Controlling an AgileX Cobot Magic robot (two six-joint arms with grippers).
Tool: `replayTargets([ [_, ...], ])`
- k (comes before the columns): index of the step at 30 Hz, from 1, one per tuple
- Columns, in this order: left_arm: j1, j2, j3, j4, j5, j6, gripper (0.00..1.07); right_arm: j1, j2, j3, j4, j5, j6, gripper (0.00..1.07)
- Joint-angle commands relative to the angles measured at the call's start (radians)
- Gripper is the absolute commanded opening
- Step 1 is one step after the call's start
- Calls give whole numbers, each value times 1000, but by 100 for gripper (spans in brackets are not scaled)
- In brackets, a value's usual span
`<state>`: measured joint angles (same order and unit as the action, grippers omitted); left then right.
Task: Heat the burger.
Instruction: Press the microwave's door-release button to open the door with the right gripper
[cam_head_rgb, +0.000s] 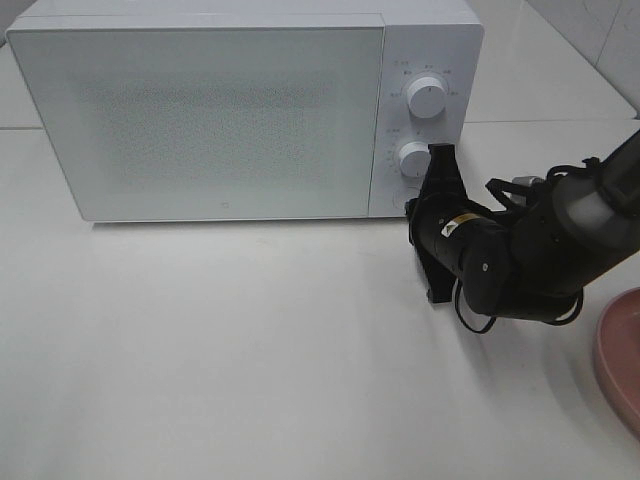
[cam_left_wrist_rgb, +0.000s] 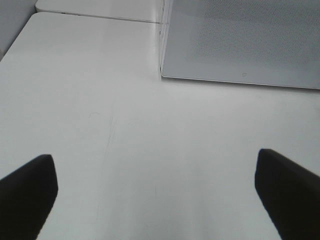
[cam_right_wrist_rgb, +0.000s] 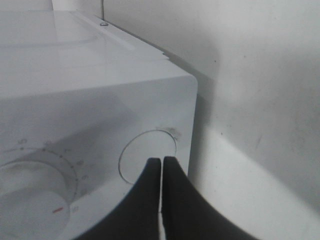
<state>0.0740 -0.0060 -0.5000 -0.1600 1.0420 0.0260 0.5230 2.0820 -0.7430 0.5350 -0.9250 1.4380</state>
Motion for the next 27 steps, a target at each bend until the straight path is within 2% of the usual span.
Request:
replayTargets([
  [1,2,-19,3,2,-10,-4,100,-20,6,-31,-11,3,-31,0],
  [12,2,-19,3,2,-10,-4,100,-20,69,-102,19,0,-45,0],
  [22,2,-19,3,2,-10,-4,100,-27,75,-116,68,-45,-78,0],
  [27,2,-19,3,2,-10,-4,100,-30,75,-169,65,-86,-79,0],
])
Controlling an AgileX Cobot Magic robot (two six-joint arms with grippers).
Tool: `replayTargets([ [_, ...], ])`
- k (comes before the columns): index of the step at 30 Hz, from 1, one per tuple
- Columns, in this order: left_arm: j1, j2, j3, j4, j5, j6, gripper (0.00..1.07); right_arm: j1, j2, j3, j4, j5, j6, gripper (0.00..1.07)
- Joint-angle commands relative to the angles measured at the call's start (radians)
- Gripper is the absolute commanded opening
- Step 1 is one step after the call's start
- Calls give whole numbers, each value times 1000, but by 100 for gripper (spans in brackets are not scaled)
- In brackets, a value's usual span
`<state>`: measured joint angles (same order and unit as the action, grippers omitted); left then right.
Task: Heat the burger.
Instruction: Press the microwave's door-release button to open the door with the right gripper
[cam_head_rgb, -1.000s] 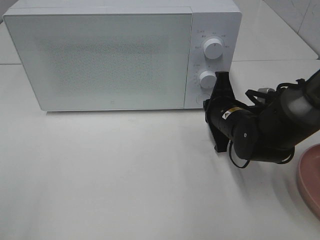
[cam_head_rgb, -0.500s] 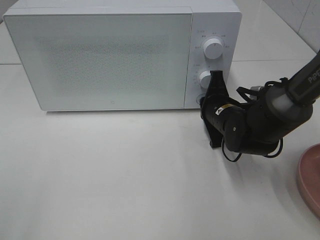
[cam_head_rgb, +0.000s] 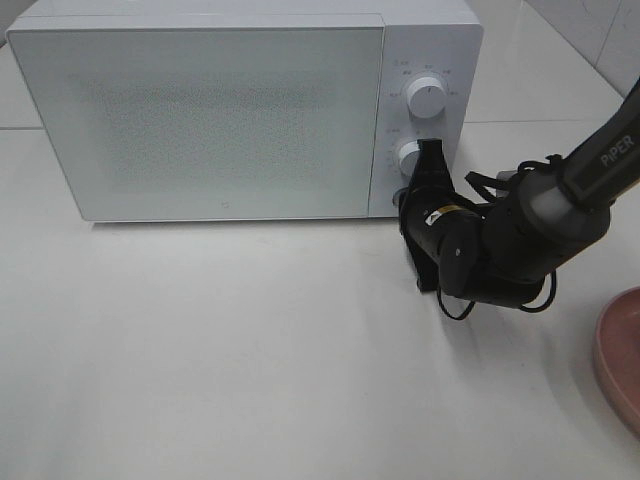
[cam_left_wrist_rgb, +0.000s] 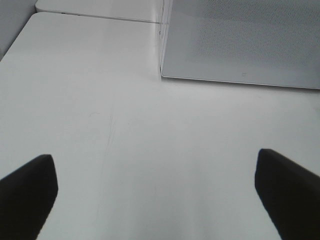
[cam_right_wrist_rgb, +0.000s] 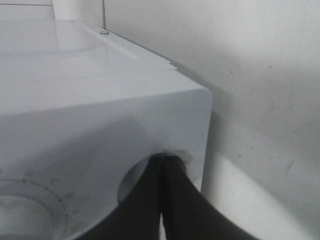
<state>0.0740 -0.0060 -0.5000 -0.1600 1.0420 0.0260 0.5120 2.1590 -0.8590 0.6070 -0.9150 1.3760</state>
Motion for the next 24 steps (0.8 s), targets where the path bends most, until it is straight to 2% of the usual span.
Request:
replayTargets([
  [1,2,-19,3,2,-10,-4,100,-19,-2,-53,-7,-96,-17,0],
  [10,2,-19,3,2,-10,-4,100,-20,33,-122,-17,-160,-15,0],
  [24,2,-19,3,2,-10,-4,100,-20,30,-123,-22,-172,-31,0],
])
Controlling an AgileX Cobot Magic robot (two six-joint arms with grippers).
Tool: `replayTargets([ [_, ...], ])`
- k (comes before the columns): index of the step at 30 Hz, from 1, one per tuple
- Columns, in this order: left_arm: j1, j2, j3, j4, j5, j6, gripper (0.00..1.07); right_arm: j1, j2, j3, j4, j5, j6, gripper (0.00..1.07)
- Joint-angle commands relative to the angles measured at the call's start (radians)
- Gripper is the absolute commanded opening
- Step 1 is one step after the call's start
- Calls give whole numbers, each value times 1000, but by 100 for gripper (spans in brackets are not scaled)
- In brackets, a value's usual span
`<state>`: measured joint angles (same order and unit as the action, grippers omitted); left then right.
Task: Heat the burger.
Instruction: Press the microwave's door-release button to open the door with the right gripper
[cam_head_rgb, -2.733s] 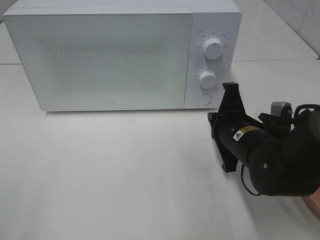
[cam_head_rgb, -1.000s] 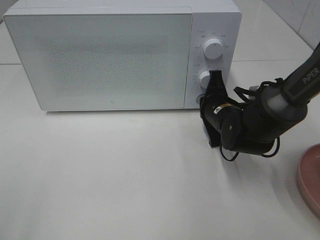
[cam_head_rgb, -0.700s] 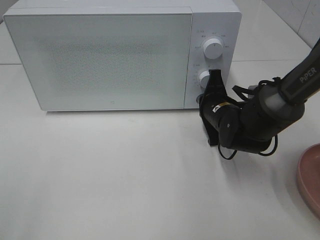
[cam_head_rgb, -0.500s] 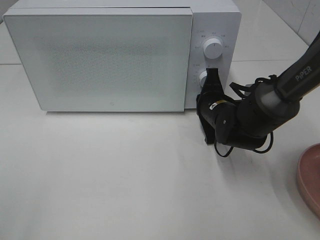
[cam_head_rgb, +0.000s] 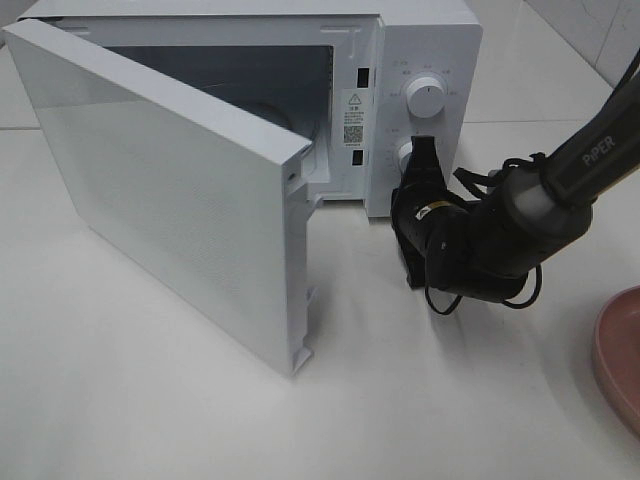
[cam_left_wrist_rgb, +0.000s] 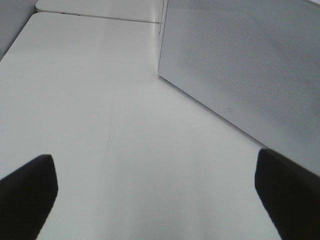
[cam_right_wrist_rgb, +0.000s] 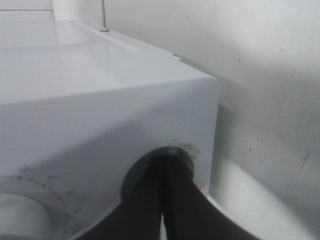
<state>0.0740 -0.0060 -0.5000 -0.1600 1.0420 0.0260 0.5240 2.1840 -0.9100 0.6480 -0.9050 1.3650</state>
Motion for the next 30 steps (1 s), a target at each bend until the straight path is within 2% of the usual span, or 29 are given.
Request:
replayTargets([
  [1,2,-19,3,2,-10,-4,100,-32,-3,-68,-63,-177,-20,0],
  [21,2,-19,3,2,-10,-4,100,-30,-101,51,-101,-34,22,0],
  [30,2,-19,3,2,-10,-4,100,-30,-153,107,-126,102,-2,0],
])
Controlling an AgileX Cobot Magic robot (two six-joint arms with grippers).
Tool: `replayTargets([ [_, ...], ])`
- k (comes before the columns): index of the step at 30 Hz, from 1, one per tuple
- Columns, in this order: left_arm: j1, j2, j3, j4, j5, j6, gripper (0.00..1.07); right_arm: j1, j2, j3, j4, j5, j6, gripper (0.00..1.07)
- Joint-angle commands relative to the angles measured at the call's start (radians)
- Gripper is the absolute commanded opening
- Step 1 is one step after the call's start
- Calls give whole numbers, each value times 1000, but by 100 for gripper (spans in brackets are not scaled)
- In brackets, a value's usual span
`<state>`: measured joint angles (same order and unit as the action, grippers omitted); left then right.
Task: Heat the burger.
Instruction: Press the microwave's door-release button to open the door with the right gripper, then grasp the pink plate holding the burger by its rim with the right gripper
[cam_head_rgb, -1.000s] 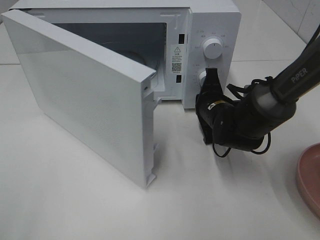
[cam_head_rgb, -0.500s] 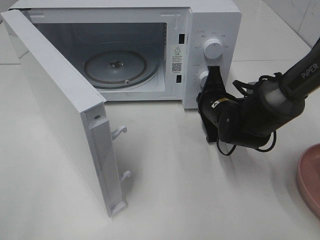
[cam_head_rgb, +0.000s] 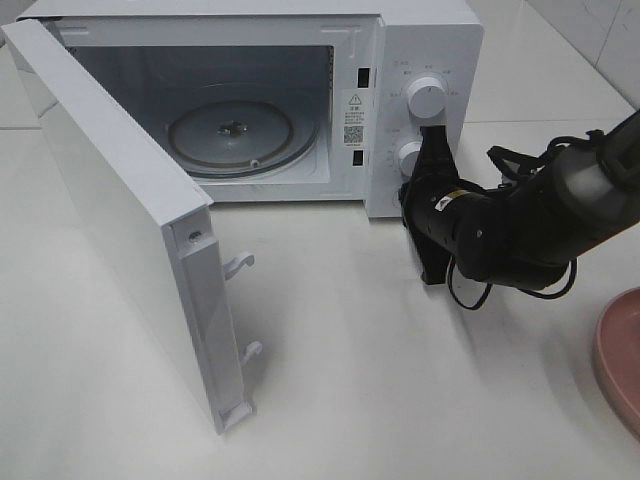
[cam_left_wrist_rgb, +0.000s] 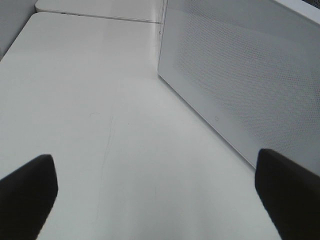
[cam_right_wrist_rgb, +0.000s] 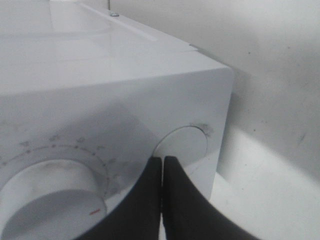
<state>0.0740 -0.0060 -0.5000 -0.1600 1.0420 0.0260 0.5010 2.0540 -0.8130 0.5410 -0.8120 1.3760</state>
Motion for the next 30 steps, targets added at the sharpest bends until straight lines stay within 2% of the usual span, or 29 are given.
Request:
replayTargets([
  [1,2,-19,3,2,-10,-4,100,-7,-27,15,-19,16,-13,0],
  [18,2,-19,3,2,-10,-4,100,-7,-137,101,-20,123,-108,0],
  [20,2,-19,3,2,-10,-4,100,-7,-185,117,-20,211,-187,0],
  [26,2,-19,3,2,-10,-4,100,-7,-226,124,-20,291,-295,0],
  [30,2,-19,3,2,-10,-4,100,-7,-280,124,-35,429,-489,0],
])
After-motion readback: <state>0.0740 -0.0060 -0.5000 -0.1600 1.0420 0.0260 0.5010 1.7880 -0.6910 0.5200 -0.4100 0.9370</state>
